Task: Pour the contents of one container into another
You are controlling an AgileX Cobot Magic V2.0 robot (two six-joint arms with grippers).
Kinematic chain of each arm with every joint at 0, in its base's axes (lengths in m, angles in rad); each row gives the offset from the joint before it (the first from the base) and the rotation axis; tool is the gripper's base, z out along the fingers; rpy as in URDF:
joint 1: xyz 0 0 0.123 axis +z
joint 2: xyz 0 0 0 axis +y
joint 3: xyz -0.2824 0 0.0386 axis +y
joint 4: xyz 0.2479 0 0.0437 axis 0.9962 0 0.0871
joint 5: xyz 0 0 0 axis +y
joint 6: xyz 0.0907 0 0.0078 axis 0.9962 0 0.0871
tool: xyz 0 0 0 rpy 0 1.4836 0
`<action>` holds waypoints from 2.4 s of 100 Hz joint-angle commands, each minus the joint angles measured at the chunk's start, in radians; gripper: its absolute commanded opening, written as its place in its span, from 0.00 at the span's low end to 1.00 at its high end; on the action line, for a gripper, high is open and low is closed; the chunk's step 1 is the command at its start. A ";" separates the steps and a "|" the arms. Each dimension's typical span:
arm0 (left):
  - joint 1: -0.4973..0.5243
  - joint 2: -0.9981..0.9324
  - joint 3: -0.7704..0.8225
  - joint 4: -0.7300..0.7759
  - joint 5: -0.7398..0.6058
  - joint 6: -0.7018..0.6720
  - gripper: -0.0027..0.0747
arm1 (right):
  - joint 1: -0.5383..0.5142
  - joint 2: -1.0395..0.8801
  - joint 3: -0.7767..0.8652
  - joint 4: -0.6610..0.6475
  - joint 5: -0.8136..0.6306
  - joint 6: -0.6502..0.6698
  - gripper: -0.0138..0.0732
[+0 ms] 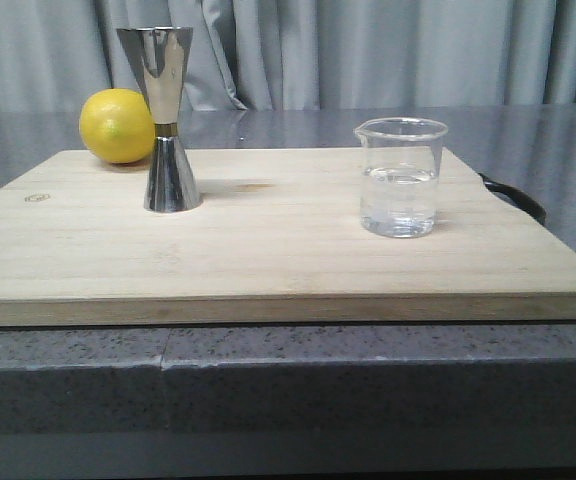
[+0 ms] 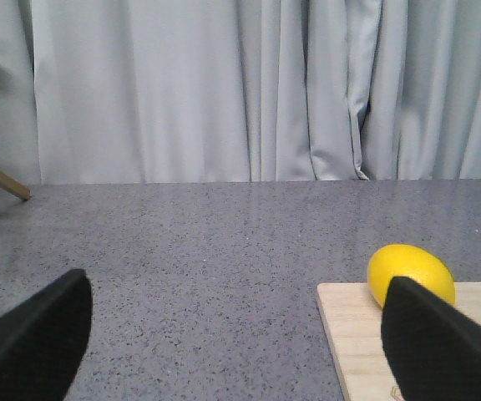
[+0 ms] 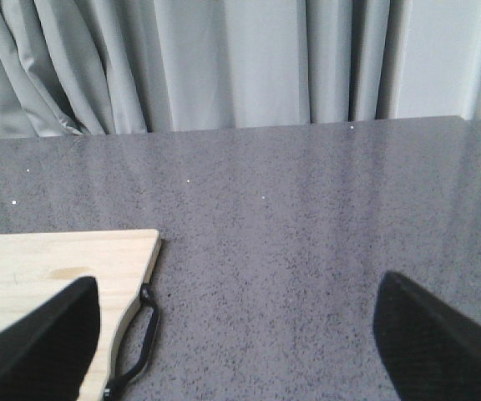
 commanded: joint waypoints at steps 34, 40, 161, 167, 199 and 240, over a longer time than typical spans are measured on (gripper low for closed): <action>-0.035 0.198 -0.207 -0.135 0.387 0.132 0.86 | -0.007 0.156 -0.150 0.008 0.133 -0.006 0.85; -0.056 0.244 -0.207 -0.242 0.393 0.220 0.86 | -0.007 0.159 -0.150 0.008 0.133 -0.006 0.85; -0.015 1.131 -0.325 -1.708 1.002 2.071 0.86 | -0.007 0.159 -0.150 0.008 0.142 -0.006 0.85; -0.015 1.157 -0.349 -1.712 1.030 2.097 0.86 | -0.007 0.159 -0.150 0.008 0.142 -0.006 0.85; -0.026 1.272 -0.472 -1.746 1.091 2.117 0.86 | -0.007 0.159 -0.150 0.027 0.144 -0.006 0.85; -0.098 1.316 -0.540 -1.742 1.091 2.119 0.86 | -0.007 0.159 -0.150 0.027 0.144 -0.006 0.85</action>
